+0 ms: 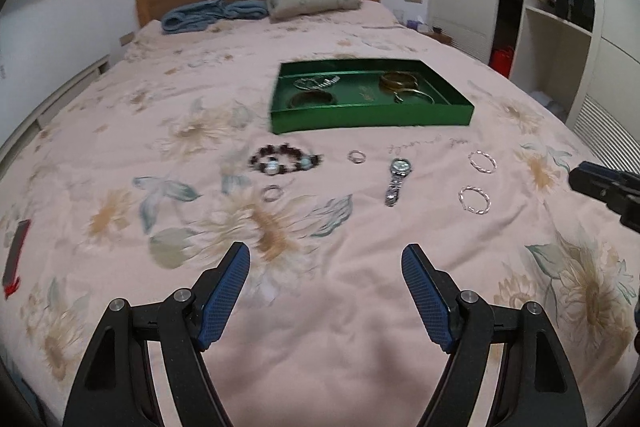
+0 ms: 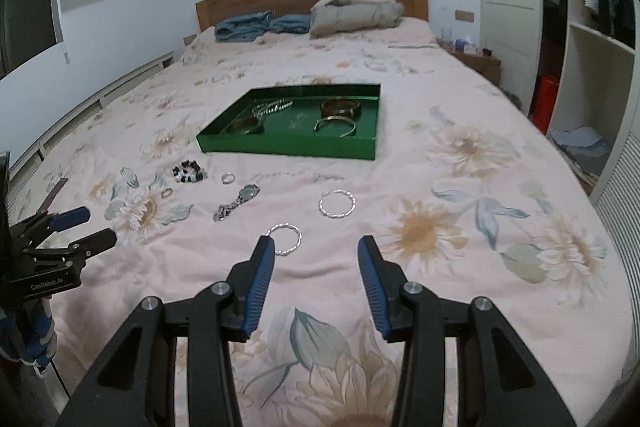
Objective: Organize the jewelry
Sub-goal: 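Grasp the wristwatch with the left tool while the right tool grasps a twisted silver hoop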
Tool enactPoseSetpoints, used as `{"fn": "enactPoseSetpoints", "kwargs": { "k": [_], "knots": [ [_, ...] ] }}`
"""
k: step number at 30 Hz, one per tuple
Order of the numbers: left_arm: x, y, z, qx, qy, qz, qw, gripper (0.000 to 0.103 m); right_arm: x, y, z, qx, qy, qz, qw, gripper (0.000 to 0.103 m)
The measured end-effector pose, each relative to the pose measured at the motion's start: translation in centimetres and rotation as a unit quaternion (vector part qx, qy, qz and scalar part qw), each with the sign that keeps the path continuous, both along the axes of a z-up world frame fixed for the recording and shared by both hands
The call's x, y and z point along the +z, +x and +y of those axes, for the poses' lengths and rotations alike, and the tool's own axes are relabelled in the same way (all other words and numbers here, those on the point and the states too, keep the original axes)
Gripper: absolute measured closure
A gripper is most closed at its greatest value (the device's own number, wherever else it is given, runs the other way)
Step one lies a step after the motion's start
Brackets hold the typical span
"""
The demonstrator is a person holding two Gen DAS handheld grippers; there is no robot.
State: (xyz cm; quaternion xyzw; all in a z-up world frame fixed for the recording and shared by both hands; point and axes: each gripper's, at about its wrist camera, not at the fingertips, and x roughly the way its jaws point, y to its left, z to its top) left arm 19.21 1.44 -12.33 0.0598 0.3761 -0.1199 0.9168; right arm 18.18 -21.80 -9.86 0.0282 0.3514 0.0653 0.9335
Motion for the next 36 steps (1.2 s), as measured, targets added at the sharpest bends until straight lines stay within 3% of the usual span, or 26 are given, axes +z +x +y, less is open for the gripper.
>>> {"fn": "enactPoseSetpoints", "kwargs": {
  "k": [10, 20, 23, 25, 28, 36],
  "knots": [
    [-3.5, 6.7, -3.8, -0.054, -0.031, 0.064, 0.9960, 0.042, -4.7, 4.5, 1.1, 0.072, 0.019, 0.050, 0.996, 0.062],
    [-5.9, 12.3, -6.9, -0.098, -0.024, 0.101, 0.9898, 0.048, -7.6, 7.3, 2.2, 0.141, 0.002, 0.066, 0.988, 0.061],
    [-6.1, 12.6, -7.4, -0.109, -0.010, 0.099, 0.9891, 0.055, -8.2, 8.2, 2.7, 0.150, -0.007, 0.069, 0.986, 0.061],
    [-6.3, 12.3, -7.9, -0.124, -0.002, 0.099, 0.9873, 0.069, -8.5, 8.6, 3.1, 0.156, -0.011, 0.070, 0.985, 0.061],
    [-6.6, 12.0, -8.4, -0.138, 0.007, 0.099, 0.9854, 0.081, -9.1, 9.2, 3.7, 0.157, -0.023, 0.078, 0.984, 0.061],
    [-6.6, 11.7, -8.6, -0.146, 0.006, 0.105, 0.9837, 0.094, -9.5, 9.7, 4.5, 0.167, -0.034, 0.084, 0.982, 0.055]
  ]
}}
